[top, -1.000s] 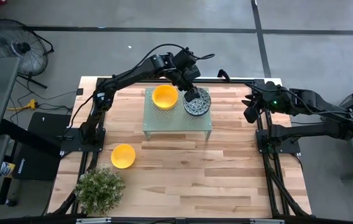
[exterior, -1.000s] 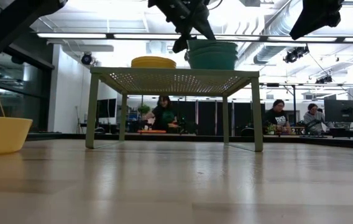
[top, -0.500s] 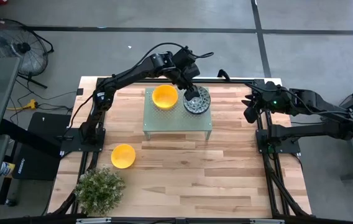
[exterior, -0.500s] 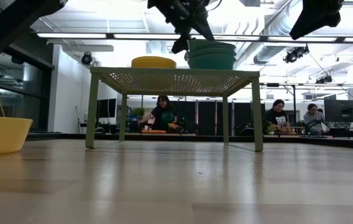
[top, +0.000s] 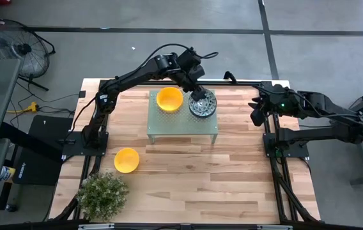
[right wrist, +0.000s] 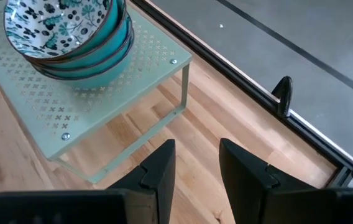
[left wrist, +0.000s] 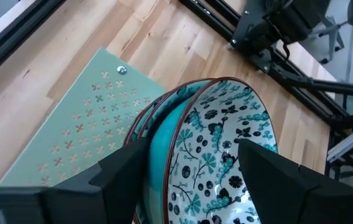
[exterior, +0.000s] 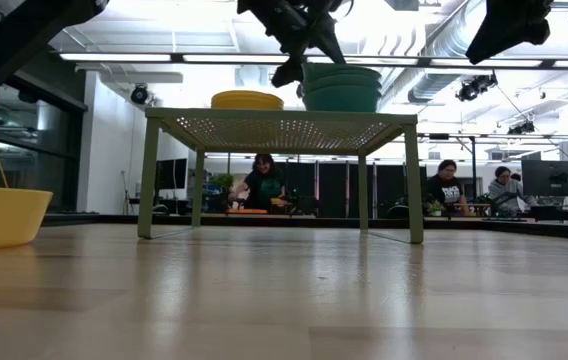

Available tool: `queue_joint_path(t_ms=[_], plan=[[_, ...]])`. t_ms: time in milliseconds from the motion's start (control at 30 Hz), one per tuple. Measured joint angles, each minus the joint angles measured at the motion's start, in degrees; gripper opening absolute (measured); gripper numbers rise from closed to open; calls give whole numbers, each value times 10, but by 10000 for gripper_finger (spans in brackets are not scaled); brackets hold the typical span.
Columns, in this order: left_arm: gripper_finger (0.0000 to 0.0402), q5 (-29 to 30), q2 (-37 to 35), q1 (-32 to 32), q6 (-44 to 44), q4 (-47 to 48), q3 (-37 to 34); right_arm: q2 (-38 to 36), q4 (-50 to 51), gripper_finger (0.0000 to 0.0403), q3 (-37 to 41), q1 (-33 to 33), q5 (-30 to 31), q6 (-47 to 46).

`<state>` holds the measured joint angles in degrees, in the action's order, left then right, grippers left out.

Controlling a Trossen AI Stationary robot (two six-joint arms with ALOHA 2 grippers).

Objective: Pick & Place Mini bowls
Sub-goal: Stack the blue bowl on top of the blue bowls on the shelf

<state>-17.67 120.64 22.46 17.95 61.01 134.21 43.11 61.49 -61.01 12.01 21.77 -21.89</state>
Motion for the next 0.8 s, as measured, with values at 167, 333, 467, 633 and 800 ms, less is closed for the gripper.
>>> queue_joint_path(t_ms=[167,333,467,633,800], plan=[[250,0,0,0,33,-1,0,0,0,113,0,0,-8,-22],[250,-4,0,1,49,-27,0,0,0,113,0,0,-12,-27],[250,-13,0,5,50,-49,0,0,0,113,0,0,-11,-27],[250,7,0,9,41,-49,0,0,0,113,0,0,-10,-27],[250,46,0,12,2,-49,0,0,0,113,0,0,-9,-22]])
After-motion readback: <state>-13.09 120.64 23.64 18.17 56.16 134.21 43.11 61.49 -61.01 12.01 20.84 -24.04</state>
